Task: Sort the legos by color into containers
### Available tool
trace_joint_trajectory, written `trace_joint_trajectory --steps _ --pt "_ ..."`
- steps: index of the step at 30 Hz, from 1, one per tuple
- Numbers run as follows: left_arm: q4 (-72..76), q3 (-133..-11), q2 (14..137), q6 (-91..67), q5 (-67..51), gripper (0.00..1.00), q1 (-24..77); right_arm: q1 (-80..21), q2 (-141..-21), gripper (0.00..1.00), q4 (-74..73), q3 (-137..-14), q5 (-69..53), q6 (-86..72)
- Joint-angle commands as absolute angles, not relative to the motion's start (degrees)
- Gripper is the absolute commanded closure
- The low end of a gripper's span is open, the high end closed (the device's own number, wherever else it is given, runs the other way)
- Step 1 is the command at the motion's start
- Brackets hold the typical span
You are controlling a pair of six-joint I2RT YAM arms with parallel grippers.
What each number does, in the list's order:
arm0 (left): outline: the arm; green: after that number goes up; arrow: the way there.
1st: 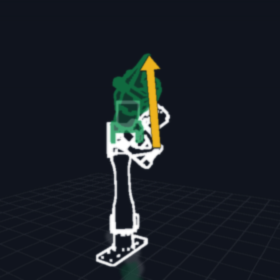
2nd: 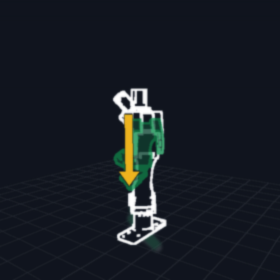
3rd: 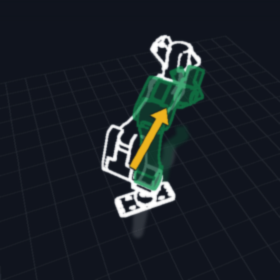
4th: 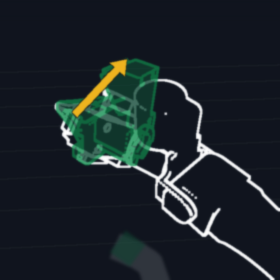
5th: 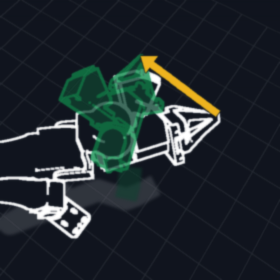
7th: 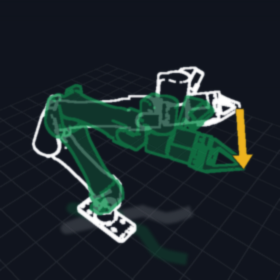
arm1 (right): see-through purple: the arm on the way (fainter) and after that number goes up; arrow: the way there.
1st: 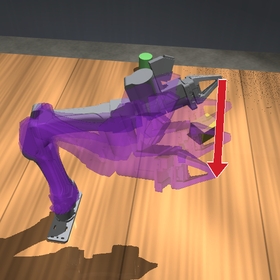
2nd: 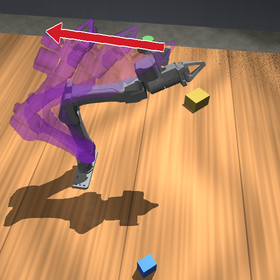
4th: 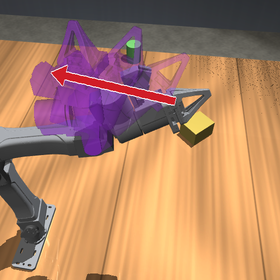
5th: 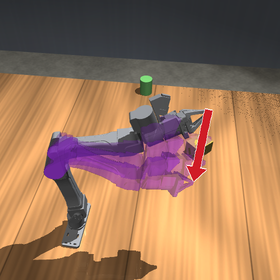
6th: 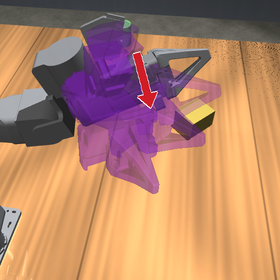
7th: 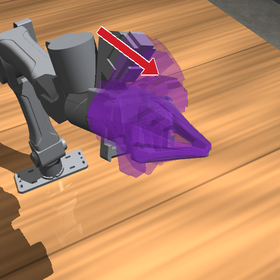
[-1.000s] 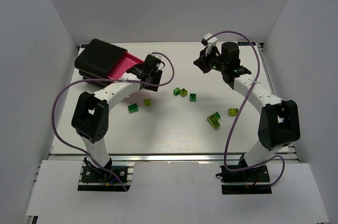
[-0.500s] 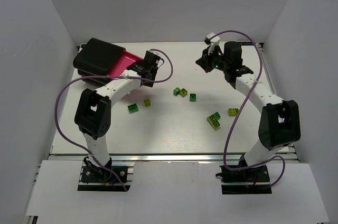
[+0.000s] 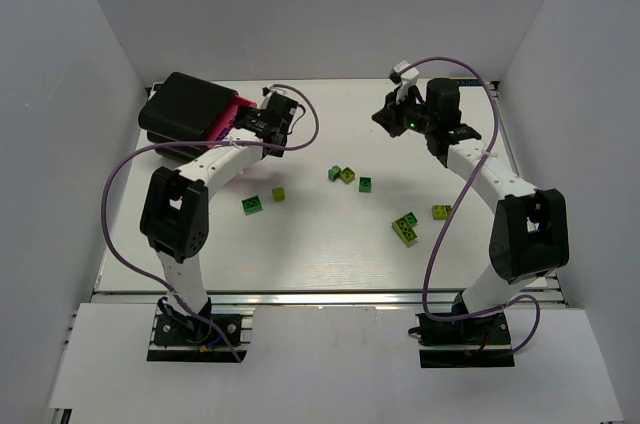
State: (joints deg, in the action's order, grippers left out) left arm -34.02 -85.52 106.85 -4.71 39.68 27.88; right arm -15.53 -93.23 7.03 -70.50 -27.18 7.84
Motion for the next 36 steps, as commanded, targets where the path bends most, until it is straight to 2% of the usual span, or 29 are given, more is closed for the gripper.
trace_joint_trajectory --steps 1,17,21,23,24,26,27,29,31,34,35,36 --pt "-33.05 -87.98 105.82 -5.89 44.73 0.03 25.67 -15.03 -93.52 1.00 8.61 -73.21 -27.86 7.12" --pt "-33.92 -89.56 106.61 -10.28 42.89 0.02 19.08 -14.50 -94.13 1.00 8.70 -73.48 -28.65 6.68" --pt "-34.63 -90.88 106.88 -11.69 42.81 0.04 19.07 -14.50 -94.13 1.00 8.70 -73.39 -29.18 6.50" --pt "-34.54 -91.23 106.26 -11.86 41.23 0.11 19.07 -14.59 -93.96 1.00 8.61 -73.30 -29.88 7.11" --pt "-34.37 -91.23 106.00 -11.95 40.26 0.26 19.07 -14.50 -93.87 1.00 8.61 -73.13 -30.06 7.47" --pt "-34.45 -91.32 105.38 -12.48 37.55 0.44 19.07 -14.68 -93.87 1.00 8.61 -72.78 -30.75 8.52" --pt "-34.71 -91.23 105.38 -13.09 36.83 0.61 19.07 -14.59 -93.87 1.00 8.53 -72.69 -31.11 8.96" --pt "-35.15 -91.06 105.21 -14.67 35.08 0.72 19.07 -14.77 -93.95 1.00 8.09 -72.42 -32.42 10.36" --pt "-35.86 -91.14 104.77 -16.34 33.14 0.80 19.69 -15.03 -94.22 1.00 7.30 -72.60 -34.62 14.05" --pt "-36.82 -90.79 103.19 -22.03 29.45 0.80 19.69 -15.82 -96.41 0.99 3.97 -74.52 -41.20 20.64" --pt "-37.87 -90.79 102.57 -23.97 28.23 0.78 19.17 -16.26 -98.42 0.87 2.74 -75.58 -45.83 23.00" --pt "-38.49 -90.36 101.00 -25.82 27.26 0.72 19.16 -16.87 -99.92 0.79 0.55 -77.59 -48.05 25.29"
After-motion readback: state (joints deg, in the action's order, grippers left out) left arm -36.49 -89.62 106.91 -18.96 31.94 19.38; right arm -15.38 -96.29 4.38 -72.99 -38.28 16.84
